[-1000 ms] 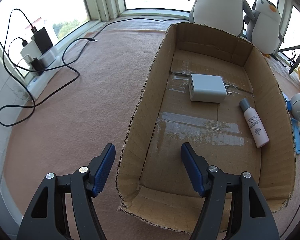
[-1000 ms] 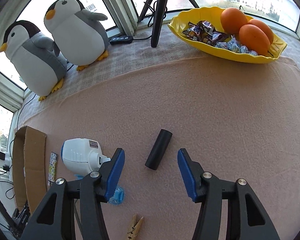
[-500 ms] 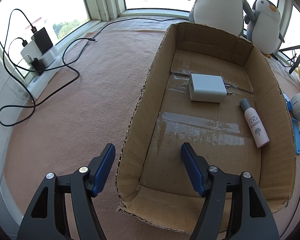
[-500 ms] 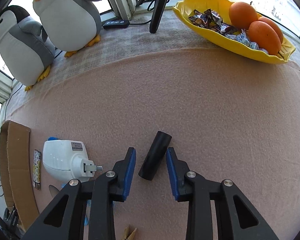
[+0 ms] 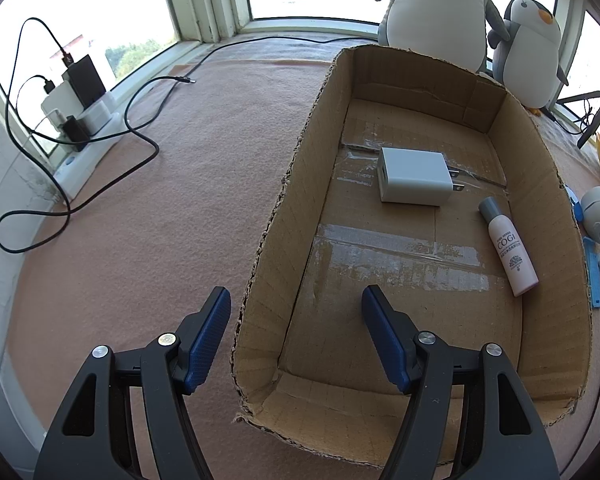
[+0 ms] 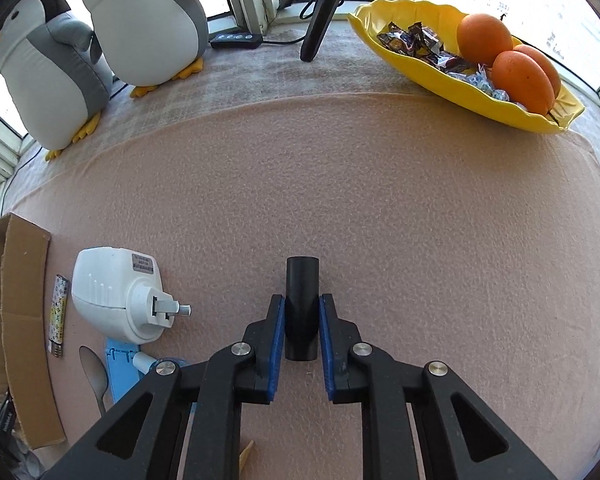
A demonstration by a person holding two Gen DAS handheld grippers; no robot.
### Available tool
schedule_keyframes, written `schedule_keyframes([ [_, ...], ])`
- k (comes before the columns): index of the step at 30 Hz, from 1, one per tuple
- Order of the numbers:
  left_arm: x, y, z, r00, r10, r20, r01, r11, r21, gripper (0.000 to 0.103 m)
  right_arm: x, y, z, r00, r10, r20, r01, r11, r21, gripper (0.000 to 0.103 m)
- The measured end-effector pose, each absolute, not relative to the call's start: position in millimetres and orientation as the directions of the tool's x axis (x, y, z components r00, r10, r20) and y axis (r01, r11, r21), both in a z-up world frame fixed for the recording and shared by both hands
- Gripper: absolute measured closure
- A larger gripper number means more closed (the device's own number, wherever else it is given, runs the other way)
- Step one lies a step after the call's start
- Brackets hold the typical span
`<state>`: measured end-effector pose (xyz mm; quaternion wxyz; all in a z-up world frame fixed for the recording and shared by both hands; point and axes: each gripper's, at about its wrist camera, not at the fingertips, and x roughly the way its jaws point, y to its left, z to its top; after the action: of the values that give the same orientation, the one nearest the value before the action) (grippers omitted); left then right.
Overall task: Organize rigid objects
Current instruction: 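Carry the black cylinder with the right gripper over the box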
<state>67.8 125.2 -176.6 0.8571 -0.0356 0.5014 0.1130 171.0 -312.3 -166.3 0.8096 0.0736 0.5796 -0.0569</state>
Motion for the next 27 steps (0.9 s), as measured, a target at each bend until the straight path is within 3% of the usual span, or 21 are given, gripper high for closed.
schedule_keyframes([
  [10,67.7,126.7,-176.0,0.474,0.155,-0.867,-0.229,0.972,0.048,0.034,137.1,-282.7,-126.7,0.414,0.011,-0.910,0.096,0.994,0.056,0.088],
  [27,68.1,124.2,-176.4,0.480,0.149,-0.864,-0.227,0.973,0.042,0.034,91.9,-104.9,-67.8,0.483,0.238,-0.843,-0.328,0.941,0.078,0.088],
])
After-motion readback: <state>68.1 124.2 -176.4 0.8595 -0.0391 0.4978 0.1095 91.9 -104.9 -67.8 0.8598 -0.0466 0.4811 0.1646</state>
